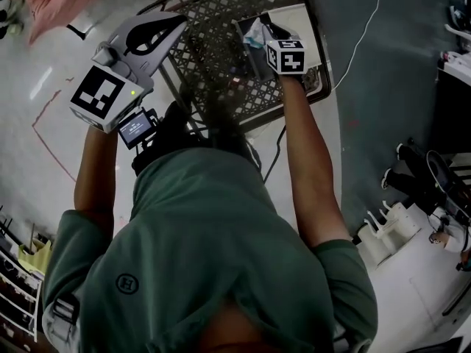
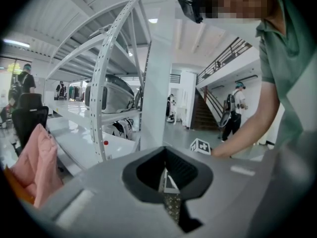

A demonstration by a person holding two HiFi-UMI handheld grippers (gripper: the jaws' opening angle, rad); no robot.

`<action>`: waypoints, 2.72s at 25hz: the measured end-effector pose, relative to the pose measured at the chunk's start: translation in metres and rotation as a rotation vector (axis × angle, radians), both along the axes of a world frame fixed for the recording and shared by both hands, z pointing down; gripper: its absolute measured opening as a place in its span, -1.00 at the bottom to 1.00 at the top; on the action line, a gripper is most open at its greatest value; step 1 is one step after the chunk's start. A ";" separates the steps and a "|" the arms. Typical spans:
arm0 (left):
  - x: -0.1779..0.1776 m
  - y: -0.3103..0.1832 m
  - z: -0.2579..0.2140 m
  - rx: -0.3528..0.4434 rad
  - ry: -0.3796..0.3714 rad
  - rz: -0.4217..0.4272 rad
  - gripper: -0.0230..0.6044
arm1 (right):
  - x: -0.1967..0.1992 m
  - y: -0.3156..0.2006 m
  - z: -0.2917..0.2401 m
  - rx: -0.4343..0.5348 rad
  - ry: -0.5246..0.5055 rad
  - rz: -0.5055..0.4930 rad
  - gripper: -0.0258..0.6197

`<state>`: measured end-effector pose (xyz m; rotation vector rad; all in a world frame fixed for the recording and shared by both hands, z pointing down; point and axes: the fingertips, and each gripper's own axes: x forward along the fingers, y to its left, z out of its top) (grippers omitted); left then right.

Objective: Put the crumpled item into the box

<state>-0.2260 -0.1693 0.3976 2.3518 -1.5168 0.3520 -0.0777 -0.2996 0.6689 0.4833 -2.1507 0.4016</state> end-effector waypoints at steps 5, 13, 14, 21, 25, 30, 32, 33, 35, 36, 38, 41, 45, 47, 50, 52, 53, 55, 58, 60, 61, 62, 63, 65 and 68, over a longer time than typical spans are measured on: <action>-0.003 0.008 0.031 -0.046 0.002 -0.009 -0.91 | -0.005 0.009 0.071 -0.106 0.089 -0.022 -0.68; -0.016 0.022 0.048 -0.076 -0.010 -0.039 -0.92 | -0.005 0.010 0.102 -0.147 0.129 -0.047 -0.58; -0.016 0.022 0.046 -0.072 -0.010 -0.039 -0.91 | -0.005 0.008 0.098 -0.134 0.128 -0.049 -0.59; -0.013 0.016 0.023 -0.028 -0.010 -0.027 -0.92 | -0.002 0.012 0.073 -0.099 0.130 -0.043 -0.70; -0.013 0.016 0.018 -0.019 -0.019 -0.020 -0.92 | 0.001 0.028 0.083 -0.132 0.149 -0.106 -0.61; -0.014 0.026 0.030 -0.054 -0.034 -0.022 -0.92 | -0.001 0.030 0.120 -0.186 0.197 -0.141 -0.53; -0.015 0.033 0.033 -0.071 -0.040 -0.026 -0.92 | -0.002 0.028 0.126 -0.199 0.211 -0.138 -0.49; -0.015 0.036 0.034 -0.078 -0.043 -0.027 -0.92 | -0.001 0.028 0.128 -0.208 0.218 -0.132 -0.46; -0.015 0.041 0.037 -0.085 -0.044 -0.027 -0.92 | 0.003 0.027 0.130 -0.218 0.225 -0.113 -0.45; -0.014 0.042 0.037 -0.083 -0.042 -0.028 -0.91 | 0.004 0.026 0.129 -0.214 0.224 -0.104 -0.45; -0.014 0.042 0.036 -0.074 -0.039 -0.029 -0.92 | 0.007 0.025 0.122 -0.197 0.216 -0.093 -0.46; -0.011 0.040 0.028 -0.049 -0.034 -0.022 -0.92 | 0.011 0.027 0.105 -0.170 0.198 -0.081 -0.53; -0.005 0.035 0.010 -0.007 -0.025 -0.007 -0.91 | 0.011 0.026 0.065 -0.089 0.141 -0.058 -0.79; -0.004 0.033 0.001 0.017 -0.022 0.000 -0.92 | 0.002 0.024 0.030 -0.021 0.061 -0.046 -0.90; -0.003 0.030 -0.011 0.051 -0.015 0.013 -0.92 | -0.018 0.025 -0.052 0.094 -0.121 -0.014 -0.90; -0.002 0.030 -0.018 0.069 -0.014 0.022 -0.92 | -0.028 0.031 -0.113 0.177 -0.235 0.002 -0.90; -0.001 0.031 -0.023 0.077 -0.016 0.026 -0.92 | -0.031 0.036 -0.144 0.218 -0.286 0.006 -0.90; 0.001 0.037 -0.033 0.095 -0.024 0.038 -0.91 | -0.034 0.049 -0.203 0.296 -0.374 0.006 -0.90; 0.003 0.038 -0.042 0.125 -0.040 0.060 -0.92 | -0.033 0.064 -0.271 0.401 -0.468 -0.002 -0.90; 0.006 0.031 -0.040 0.139 -0.039 0.072 -0.92 | -0.028 0.066 -0.298 0.456 -0.503 -0.003 -0.90; 0.008 0.026 -0.038 0.143 -0.031 0.074 -0.92 | -0.024 0.067 -0.308 0.480 -0.513 -0.002 -0.90; 0.009 0.021 -0.036 0.147 -0.025 0.077 -0.92 | -0.020 0.066 -0.315 0.504 -0.522 -0.001 -0.91; 0.011 0.017 -0.033 0.153 -0.021 0.083 -0.92 | -0.015 0.066 -0.321 0.527 -0.528 0.000 -0.90; 0.015 0.010 -0.027 0.162 -0.022 0.102 -0.92 | -0.005 0.068 -0.333 0.565 -0.540 0.009 -0.90; 0.021 0.006 -0.030 0.172 -0.033 0.131 -0.92 | 0.009 0.078 -0.359 0.596 -0.556 0.027 -0.90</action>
